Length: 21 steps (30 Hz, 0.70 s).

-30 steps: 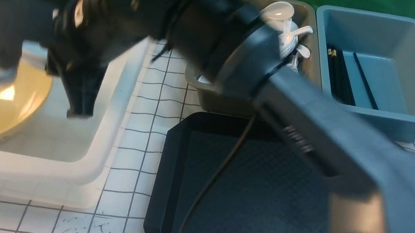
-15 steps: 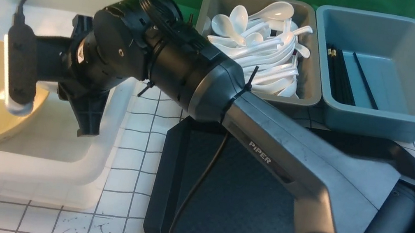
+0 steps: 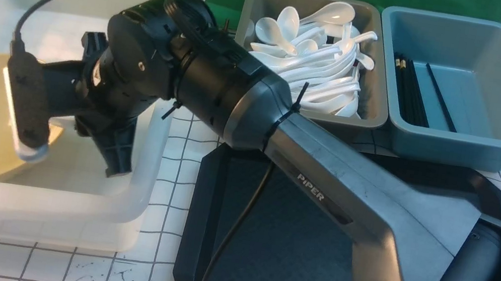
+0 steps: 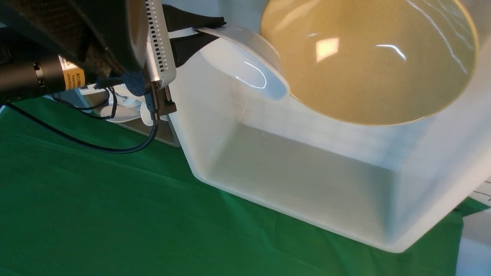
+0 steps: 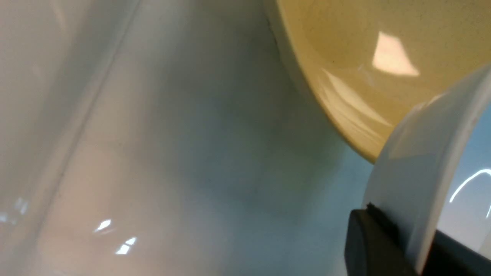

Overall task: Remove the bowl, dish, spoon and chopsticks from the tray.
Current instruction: Use the right arm to put the plate into the large storage box on the left

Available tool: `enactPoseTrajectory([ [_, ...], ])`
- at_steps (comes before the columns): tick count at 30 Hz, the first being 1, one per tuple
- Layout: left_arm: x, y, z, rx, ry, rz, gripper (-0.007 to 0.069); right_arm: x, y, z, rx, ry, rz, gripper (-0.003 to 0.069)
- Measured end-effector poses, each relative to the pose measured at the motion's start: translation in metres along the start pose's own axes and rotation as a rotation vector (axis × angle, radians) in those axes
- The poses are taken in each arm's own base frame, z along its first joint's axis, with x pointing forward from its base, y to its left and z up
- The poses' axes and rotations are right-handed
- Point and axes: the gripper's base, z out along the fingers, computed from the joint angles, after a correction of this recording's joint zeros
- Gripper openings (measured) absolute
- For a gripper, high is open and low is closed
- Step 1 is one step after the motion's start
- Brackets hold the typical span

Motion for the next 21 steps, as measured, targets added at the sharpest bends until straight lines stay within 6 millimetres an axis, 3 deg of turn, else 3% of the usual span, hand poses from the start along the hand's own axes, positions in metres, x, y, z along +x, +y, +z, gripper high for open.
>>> enactPoseTrajectory([
  [13, -0.001, -0.001, 0.000, 0.012, -0.009, 0.000, -0.0001, -0.009, -0.007, -0.001, 0.095, -0.041, 0.180, 0.0054],
  [21, -0.001, -0.004, 0.000, 0.039, -0.010, -0.020, -0.0001, 0.014, -0.012, 0.014, 0.140, 0.050, 0.300, 0.0055],
])
